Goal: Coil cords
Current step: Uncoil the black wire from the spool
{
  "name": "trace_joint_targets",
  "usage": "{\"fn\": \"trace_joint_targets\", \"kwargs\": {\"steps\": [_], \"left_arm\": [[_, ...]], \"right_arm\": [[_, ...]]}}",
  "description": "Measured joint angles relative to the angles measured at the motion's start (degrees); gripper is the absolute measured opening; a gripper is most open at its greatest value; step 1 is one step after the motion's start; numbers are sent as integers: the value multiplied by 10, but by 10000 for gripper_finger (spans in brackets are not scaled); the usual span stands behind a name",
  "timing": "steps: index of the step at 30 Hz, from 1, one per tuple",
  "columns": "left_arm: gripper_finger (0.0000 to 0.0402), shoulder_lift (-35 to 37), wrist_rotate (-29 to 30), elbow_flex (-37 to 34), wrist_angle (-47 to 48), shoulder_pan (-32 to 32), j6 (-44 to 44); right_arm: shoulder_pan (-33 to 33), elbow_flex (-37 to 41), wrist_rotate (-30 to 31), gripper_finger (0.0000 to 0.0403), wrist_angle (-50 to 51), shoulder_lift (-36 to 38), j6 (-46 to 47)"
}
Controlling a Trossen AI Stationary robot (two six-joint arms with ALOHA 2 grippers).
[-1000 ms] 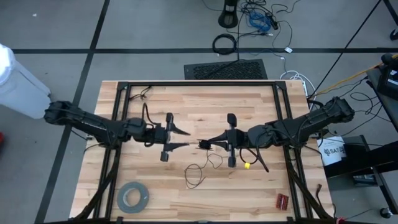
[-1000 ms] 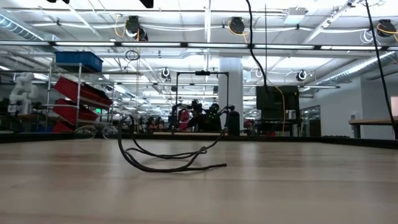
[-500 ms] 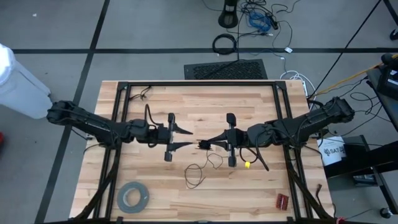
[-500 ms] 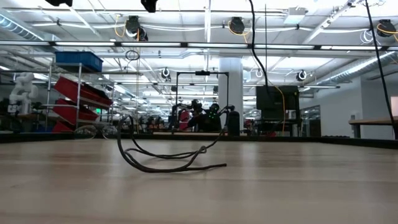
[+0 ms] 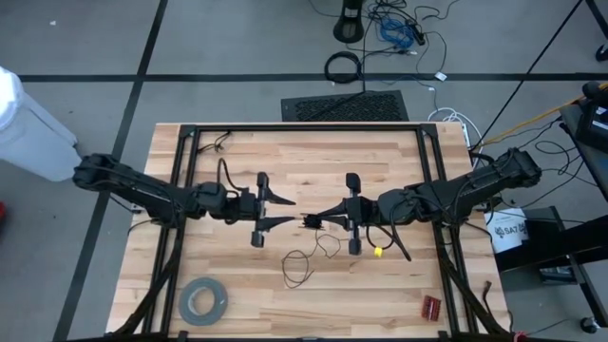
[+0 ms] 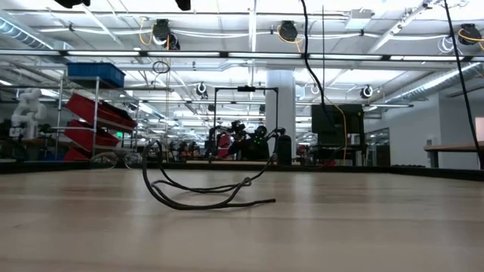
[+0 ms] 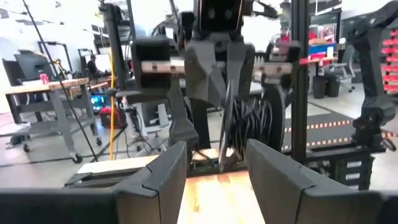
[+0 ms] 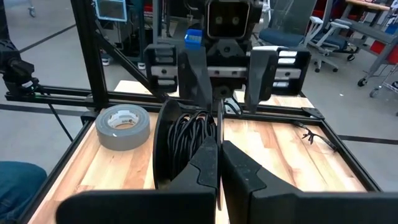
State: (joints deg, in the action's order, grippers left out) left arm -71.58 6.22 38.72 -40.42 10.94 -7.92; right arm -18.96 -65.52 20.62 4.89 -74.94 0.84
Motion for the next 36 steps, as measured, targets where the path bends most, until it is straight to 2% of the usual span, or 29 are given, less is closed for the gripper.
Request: {"fn": "trace_joint_targets", "kwargs": {"steps": [8,16,20,27,36], "left_arm": [[173,-38,0,1,-62,1,-12],[173,-38,0,11,-61,1,-15],[173,-38,-31,16,-50,1,-15],[173,-39,-32,16,-51,1,-15],[173,-81,-31,38,-53,-1,-15]], "right_arm": [[0,0,0,0,0,0,0],[0,0,-15,0,0,0,0],[0,0,-15,0,-3,0,0],[0,0,-15,0,-3,0,0],[1,0,-15,0,-2,0,-2]]}}
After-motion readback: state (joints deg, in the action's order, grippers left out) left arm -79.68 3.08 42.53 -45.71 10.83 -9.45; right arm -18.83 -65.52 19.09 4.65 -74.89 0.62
